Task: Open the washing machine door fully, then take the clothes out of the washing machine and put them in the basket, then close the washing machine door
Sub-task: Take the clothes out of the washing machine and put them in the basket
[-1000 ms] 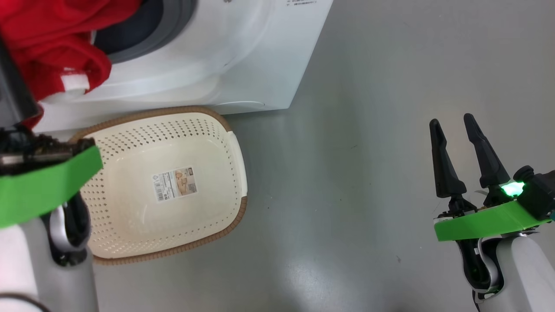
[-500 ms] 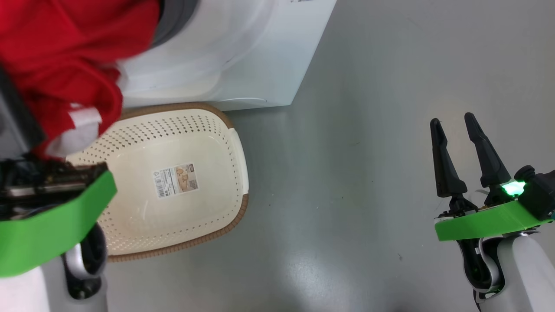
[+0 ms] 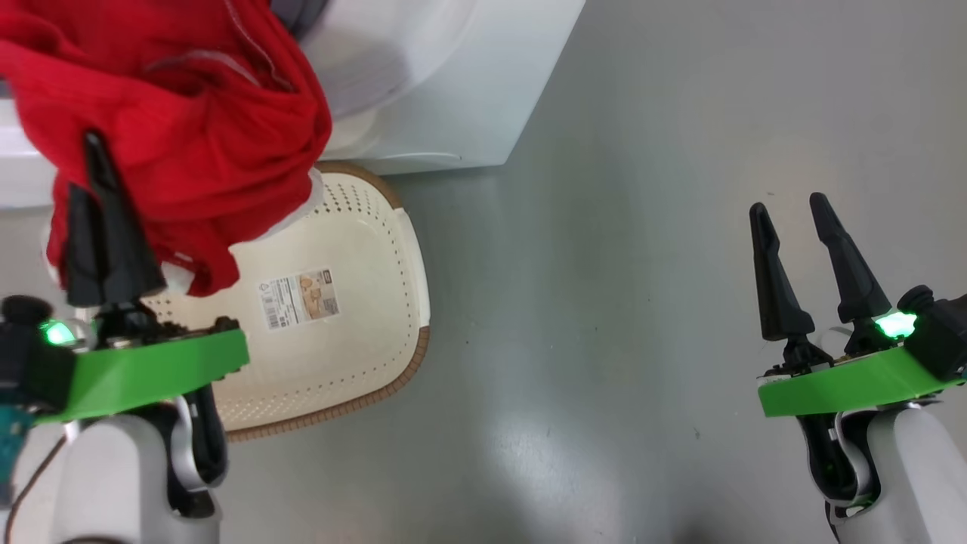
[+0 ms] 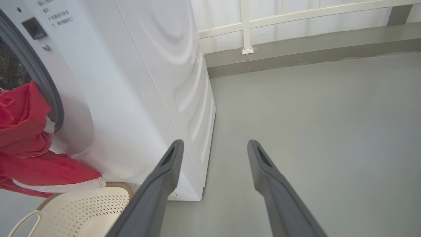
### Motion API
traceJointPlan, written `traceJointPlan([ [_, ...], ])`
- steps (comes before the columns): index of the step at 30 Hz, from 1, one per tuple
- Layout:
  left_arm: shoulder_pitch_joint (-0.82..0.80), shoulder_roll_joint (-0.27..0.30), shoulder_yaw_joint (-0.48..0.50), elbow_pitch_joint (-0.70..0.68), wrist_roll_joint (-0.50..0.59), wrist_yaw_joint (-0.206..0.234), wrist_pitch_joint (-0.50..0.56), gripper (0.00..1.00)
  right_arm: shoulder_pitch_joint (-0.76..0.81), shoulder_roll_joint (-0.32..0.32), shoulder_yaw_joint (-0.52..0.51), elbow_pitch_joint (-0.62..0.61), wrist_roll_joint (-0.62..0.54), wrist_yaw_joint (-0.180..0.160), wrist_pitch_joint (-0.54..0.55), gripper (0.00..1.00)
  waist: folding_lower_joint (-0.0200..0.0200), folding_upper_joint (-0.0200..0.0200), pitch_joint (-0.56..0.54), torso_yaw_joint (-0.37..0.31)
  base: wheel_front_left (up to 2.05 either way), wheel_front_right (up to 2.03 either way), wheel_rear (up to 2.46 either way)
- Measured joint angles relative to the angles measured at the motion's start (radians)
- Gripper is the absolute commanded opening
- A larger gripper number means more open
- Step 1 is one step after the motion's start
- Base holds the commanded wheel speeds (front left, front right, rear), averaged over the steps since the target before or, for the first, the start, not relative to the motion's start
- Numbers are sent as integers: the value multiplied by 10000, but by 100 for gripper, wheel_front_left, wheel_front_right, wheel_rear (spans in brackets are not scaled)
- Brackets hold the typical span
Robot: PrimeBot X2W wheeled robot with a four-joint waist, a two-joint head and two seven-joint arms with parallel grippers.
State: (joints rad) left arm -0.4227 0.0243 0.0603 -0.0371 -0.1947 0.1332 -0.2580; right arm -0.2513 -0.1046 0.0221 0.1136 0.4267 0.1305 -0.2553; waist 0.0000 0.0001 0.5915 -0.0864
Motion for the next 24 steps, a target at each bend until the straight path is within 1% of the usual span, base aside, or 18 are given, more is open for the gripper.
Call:
traceJointPlan([
  [5, -45, 8, -65, 1041, -134, 23, 2, 0, -334, -4, -44, -13, 2, 0, 0, 100, 0, 0, 303, 34, 0, 0, 0],
  [8, -49, 6, -155, 1845, -134, -50, 6, 0, -401, -10, -40, -19, 2, 0, 0, 100, 0, 0, 366, 25, 0, 0, 0],
  [16, -144, 6, -255, 3206, -88, -209, 12, 0, -400, -25, -33, -63, 2, 0, 0, 100, 0, 0, 550, 4, 0, 0, 0],
  [24, -770, 6, -364, 4700, 125, -372, 13, 0, -413, -36, -27, -125, 6, 0, 0, 100, 0, 0, 919, -41, 0, 0, 0],
])
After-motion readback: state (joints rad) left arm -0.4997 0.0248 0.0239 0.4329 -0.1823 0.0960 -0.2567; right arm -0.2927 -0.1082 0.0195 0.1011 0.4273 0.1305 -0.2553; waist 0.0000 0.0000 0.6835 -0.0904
